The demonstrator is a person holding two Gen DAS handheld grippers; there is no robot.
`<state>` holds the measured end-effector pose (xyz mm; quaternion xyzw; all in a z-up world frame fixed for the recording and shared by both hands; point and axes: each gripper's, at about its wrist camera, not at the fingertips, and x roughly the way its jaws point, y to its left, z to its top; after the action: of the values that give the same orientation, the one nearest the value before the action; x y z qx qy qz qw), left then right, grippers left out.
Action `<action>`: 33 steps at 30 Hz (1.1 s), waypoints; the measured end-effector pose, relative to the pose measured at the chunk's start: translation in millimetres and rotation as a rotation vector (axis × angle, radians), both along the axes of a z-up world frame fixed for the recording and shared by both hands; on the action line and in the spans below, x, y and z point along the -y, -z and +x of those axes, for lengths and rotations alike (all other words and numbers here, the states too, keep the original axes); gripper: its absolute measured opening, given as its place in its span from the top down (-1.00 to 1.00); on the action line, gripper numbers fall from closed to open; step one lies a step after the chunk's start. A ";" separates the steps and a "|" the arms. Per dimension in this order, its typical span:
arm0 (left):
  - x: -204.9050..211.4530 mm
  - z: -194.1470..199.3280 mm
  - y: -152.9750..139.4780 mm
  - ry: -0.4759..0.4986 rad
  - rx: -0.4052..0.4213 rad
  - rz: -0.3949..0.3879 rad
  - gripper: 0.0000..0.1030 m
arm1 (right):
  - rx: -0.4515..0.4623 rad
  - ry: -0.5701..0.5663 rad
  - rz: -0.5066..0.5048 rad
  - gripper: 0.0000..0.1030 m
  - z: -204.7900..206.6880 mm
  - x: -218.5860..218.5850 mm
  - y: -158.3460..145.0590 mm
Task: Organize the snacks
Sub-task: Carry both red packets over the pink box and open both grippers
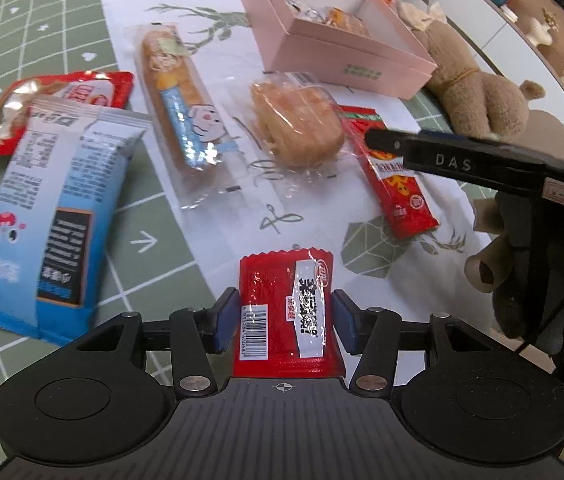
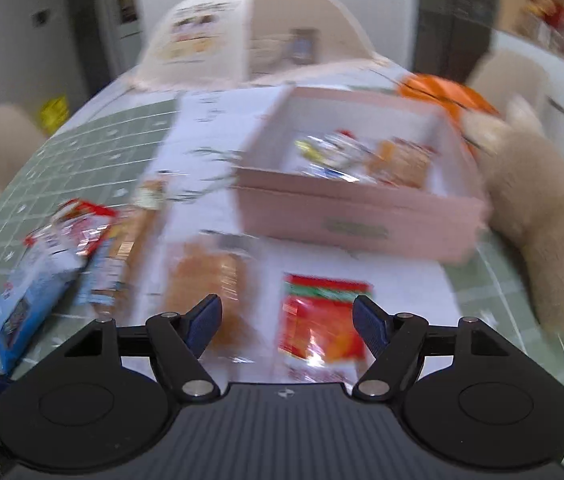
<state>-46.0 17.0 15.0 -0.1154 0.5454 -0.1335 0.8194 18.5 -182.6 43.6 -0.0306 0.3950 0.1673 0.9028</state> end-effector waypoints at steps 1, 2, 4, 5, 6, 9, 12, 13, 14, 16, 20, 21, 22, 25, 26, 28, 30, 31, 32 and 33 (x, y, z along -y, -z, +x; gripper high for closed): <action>2.5 0.9 0.7 0.008 -0.003 0.000 -0.07 | -0.027 0.020 0.001 -0.41 2.5 6.1 5.4; 4.8 1.9 0.8 0.016 -0.005 0.002 -0.07 | -0.050 0.027 0.006 -0.41 4.0 9.8 10.4; 10.4 4.5 -0.1 0.035 -0.004 0.008 -0.07 | -0.081 0.017 0.024 -0.41 4.1 12.4 17.6; 12.9 6.0 -0.8 0.043 -0.001 0.014 -0.08 | -0.082 0.004 0.023 -0.41 1.7 10.5 19.4; 15.6 8.0 -1.6 0.052 0.003 0.022 -0.08 | -0.079 -0.012 0.018 -0.41 -0.6 7.4 20.5; 23.2 12.6 -6.6 0.077 0.022 0.042 -0.08 | -0.055 -0.052 -0.022 -0.11 -8.4 -5.7 23.3; 27.0 17.3 -17.6 0.103 0.056 0.048 -0.08 | -0.041 -0.083 -0.069 0.13 -13.7 -8.3 16.7; 26.4 18.8 -25.1 0.107 0.078 0.036 -0.08 | -0.035 -0.085 -0.066 0.13 -16.8 -4.4 11.3; 23.7 21.2 -36.4 0.108 0.110 0.014 -0.08 | -0.025 -0.082 -0.057 0.14 -19.5 2.2 3.8; 15.7 27.9 -61.0 0.096 0.177 -0.037 -0.08 | 0.000 -0.066 -0.018 0.14 -24.8 17.2 -16.7; -0.3 58.4 -137.9 0.075 0.396 -0.094 -0.08 | 0.128 -0.020 0.072 0.14 -20.8 43.2 -80.3; -1.8 68.0 -156.9 0.077 0.448 -0.092 -0.10 | 0.164 -0.015 0.080 0.14 -16.4 44.7 -95.4; -1.9 79.4 -178.1 0.080 0.505 -0.089 -0.13 | 0.204 -0.012 0.088 0.14 -8.8 45.6 -112.2; 0.7 113.4 -225.7 0.110 0.623 -0.107 -0.22 | 0.291 0.003 0.094 0.13 22.5 42.3 -151.5; 2.7 125.6 -235.8 0.121 0.634 -0.117 -0.23 | 0.309 0.010 0.084 0.07 33.2 41.8 -159.3; 8.0 164.4 -243.2 0.143 0.583 -0.168 -0.26 | 0.317 0.049 0.059 -0.20 60.4 38.8 -171.8; 16.8 209.1 -217.9 0.148 0.489 -0.190 -0.26 | 0.318 0.099 0.045 -0.34 80.6 39.8 -176.2; 21.5 227.6 -199.0 0.128 0.430 -0.155 -0.23 | 0.315 0.120 0.042 -0.34 86.2 41.1 -174.8; 27.0 244.9 -174.4 0.104 0.380 -0.117 -0.23 | 0.304 0.143 0.040 -0.36 88.9 43.1 -170.6; 27.9 254.0 -151.8 0.082 0.357 -0.104 -0.23 | 0.286 0.164 0.042 -0.37 91.3 46.0 -164.2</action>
<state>208.0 -10.9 166.8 -0.1096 0.3881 -0.2132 0.8899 109.9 -228.6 207.8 -0.0032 0.2601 0.0953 0.9609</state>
